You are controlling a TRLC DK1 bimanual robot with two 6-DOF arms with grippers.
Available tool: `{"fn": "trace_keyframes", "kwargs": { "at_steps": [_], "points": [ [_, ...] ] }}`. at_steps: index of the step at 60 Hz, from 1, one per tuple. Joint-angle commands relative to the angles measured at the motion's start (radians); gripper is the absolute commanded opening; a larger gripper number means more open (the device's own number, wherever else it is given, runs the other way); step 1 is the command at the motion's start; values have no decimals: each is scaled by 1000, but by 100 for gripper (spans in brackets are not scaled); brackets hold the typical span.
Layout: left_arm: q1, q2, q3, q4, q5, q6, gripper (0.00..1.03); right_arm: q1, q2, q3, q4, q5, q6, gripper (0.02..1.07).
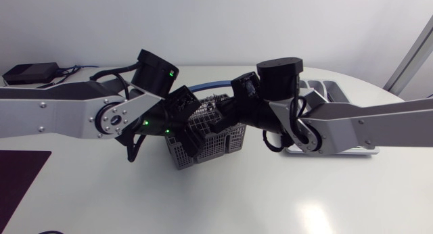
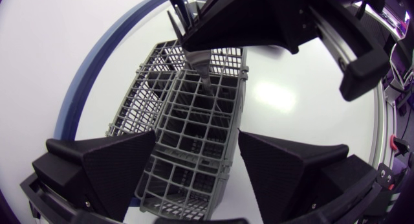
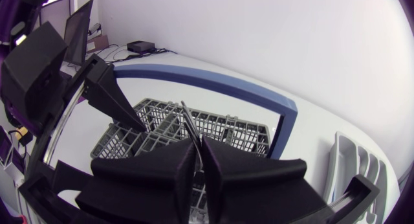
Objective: Unload the cutlery basket into the drawer organizer.
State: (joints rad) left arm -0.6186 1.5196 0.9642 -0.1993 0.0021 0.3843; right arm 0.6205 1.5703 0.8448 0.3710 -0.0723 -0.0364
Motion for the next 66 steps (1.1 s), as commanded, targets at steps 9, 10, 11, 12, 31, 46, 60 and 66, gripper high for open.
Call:
{"fn": "trace_keyframes", "kwargs": {
  "at_steps": [9,10,11,12,31,46,60,66],
  "points": [
    [-7,16,5,9,7,-22,99,45,-102,-47,20,17,-28,8],
    [-7,16,5,9,7,-24,99,45,-113,-47,17,17,-28,8],
    [-7,16,4,9,7,-22,99,45,-121,-47,14,17,-28,8],
    [-7,16,4,9,7,-22,99,47,-125,-49,14,17,-28,8],
    [2,-16,-13,-9,6,-15,99,48,-271,-69,-53,-18,-49,8],
    [11,-127,-28,-69,53,25,99,30,-398,-101,-92,-112,-71,8],
    [10,-167,-30,-106,95,48,99,4,-469,-136,-99,-153,-80,8],
    [10,-144,-45,-92,95,48,99,4,-490,-144,-90,-156,-79,8]
  ]
}}
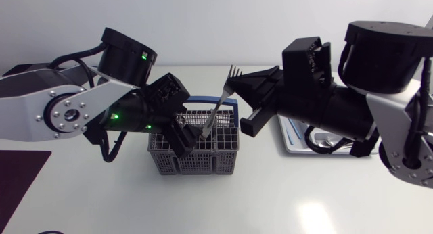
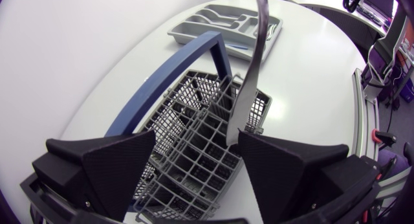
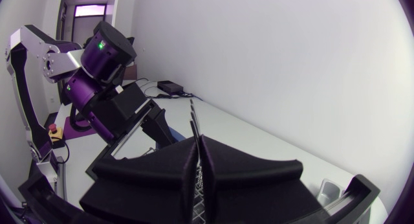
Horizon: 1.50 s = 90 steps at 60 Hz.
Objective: Unload the cutlery basket into the drawer organizer.
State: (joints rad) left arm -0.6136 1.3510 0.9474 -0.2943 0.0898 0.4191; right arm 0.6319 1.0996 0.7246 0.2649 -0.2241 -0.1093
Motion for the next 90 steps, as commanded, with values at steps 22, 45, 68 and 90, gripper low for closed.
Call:
{"fn": "trace_keyframes", "kwargs": {
  "at_steps": [22,45,68,90],
  "points": [
    [14,-73,-1,-86,73,73,99,-47,-130,-25,-59,-72,-27,8],
    [-25,-62,102,-287,329,222,95,-63,-277,-70,-139,-181,-6,8],
    [23,-9,205,-417,600,264,61,14,-317,-70,-154,-185,45,8],
    [49,19,217,-467,716,308,16,37,-323,-50,-165,-199,68,8]
  ]
}}
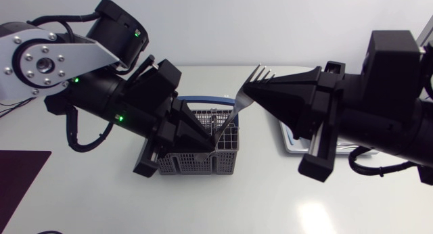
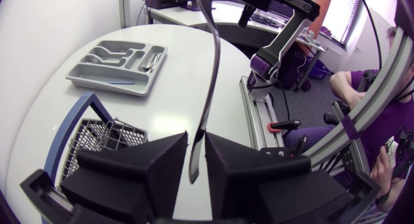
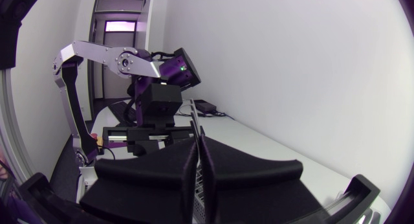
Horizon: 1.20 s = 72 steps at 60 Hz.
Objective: Unload the cutlery basket into the drawer organizer.
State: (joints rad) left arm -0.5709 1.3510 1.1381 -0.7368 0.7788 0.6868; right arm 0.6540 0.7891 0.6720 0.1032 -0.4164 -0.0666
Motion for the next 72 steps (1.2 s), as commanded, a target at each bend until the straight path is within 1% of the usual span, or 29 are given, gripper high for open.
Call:
{"fn": "trace_keyframes", "kwargs": {
  "at_steps": [1,6,13,22,24,27,29,31,33,36,40,41,43,47,50,51,53,54,57,59,60,64,67,68,72],
  "points": [
    [6,19,26,-29,30,43,16,15,-13,5,-3,-7,25,8],
    [5,34,37,-93,54,99,13,16,-13,8,-3,-9,25,8],
    [6,57,61,-157,77,145,9,18,-13,8,-2,-9,25,8],
    [23,63,71,-157,77,142,6,18,-16,3,0,8,27,8],
    [23,63,80,-157,77,137,6,18,-22,0,-2,18,27,18],
    [28,60,84,-157,73,132,6,16,-34,-5,-2,30,27,38],
    [31,54,86,-154,59,129,6,15,-42,-8,-2,41,25,53],
    [31,50,88,-151,34,117,6,15,-48,-11,-5,45,25,63],
    [29,42,88,-145,17,102,6,15,-56,-12,-8,59,25,69],
    [29,31,84,-122,-3,74,6,13,-74,-18,-13,79,25,74],
    [28,7,60,-55,-58,13,6,6,-96,-28,-14,90,25,74],
    [25,-1,46,-18,-87,-15,6,1,-102,-32,-14,103,27,74],
    [19,-7,32,25,-113,-53,6,-2,-106,-37,-13,119,36,74],
    [-11,-21,11,102,-207,-115,6,-34,-103,-42,-2,134,77,73],
    [-27,-27,2,137,-240,-144,6,-59,-99,-43,1,134,100,73],
    [-44,-32,-1,163,-280,-164,6,-65,-94,-43,1,134,110,73],
    [-63,-33,-3,183,-322,-181,6,-67,-88,-42,1,134,128,73],
    [-80,-35,-3,203,-355,-198,6,-67,-85,-42,1,136,134,73],
    [-93,-36,-1,223,-391,-219,6,-67,-76,-42,3,145,152,73],
    [-113,-36,-1,252,-435,-242,6,-65,-65,-42,10,163,168,73],
    [-116,-36,-1,255,-443,-244,6,-63,-60,-42,13,168,177,73],
    [-142,-36,-1,286,-516,-267,6,-44,-31,-40,26,185,186,73],
    [-155,-36,-3,300,-541,-274,7,-13,-5,-35,33,206,186,73],
    [-164,-36,-3,312,-569,-282,7,-8,2,-32,35,209,186,72],
    [-190,-35,-5,338,-625,-291,7,-4,45,-15,39,214,189,72]
  ]
}}
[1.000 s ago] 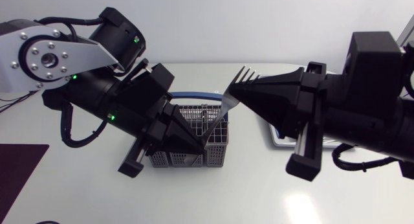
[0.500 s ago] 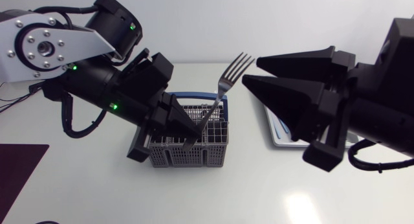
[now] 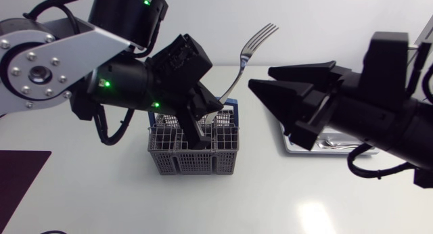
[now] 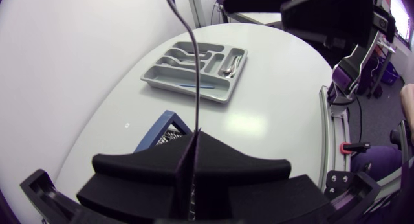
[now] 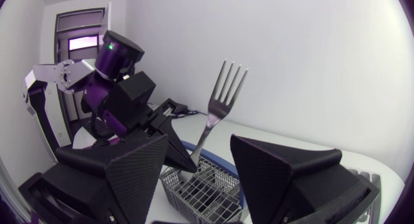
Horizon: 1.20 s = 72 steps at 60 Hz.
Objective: Unload the cutlery basket into the drawer organizer.
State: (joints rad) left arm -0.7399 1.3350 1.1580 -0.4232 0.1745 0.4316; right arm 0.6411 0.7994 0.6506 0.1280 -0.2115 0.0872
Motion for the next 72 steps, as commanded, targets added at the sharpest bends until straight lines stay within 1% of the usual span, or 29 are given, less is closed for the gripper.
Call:
{"fn": "trace_keyframes", "kwargs": {
  "at_steps": [1,5,7,13,17,29,41,43,49,53,72],
  "points": [
    [-27,-19,-24,35,-43,-42,7,5,55,15,21,9,45,72],
    [-47,-20,-27,58,-93,-45,7,-8,96,38,28,8,62,72],
    [-50,-23,-29,66,-104,-45,7,-17,119,52,32,8,77,72],
    [-72,-30,-40,100,-162,-47,7,-63,185,76,75,-8,125,72],
    [-75,-30,-50,115,-171,-48,7,-75,222,83,113,-8,152,64],
    [-70,-30,-61,133,-187,-47,7,-70,267,129,125,-23,189,63],
    [-65,-30,-67,144,-193,-50,7,-58,270,135,128,-22,194,40],
    [-65,-30,-67,147,-193,-50,7,-57,270,136,128,-22,194,32],
    [-69,-28,-64,153,-193,-51,7,-52,270,135,130,-25,192,15],
    [-70,-26,-64,153,-193,-51,7,-49,270,135,131,-26,190,8],
    [-73,-33,-67,162,-198,-53,8,-50,268,133,127,-34,186,8]
  ]
}}
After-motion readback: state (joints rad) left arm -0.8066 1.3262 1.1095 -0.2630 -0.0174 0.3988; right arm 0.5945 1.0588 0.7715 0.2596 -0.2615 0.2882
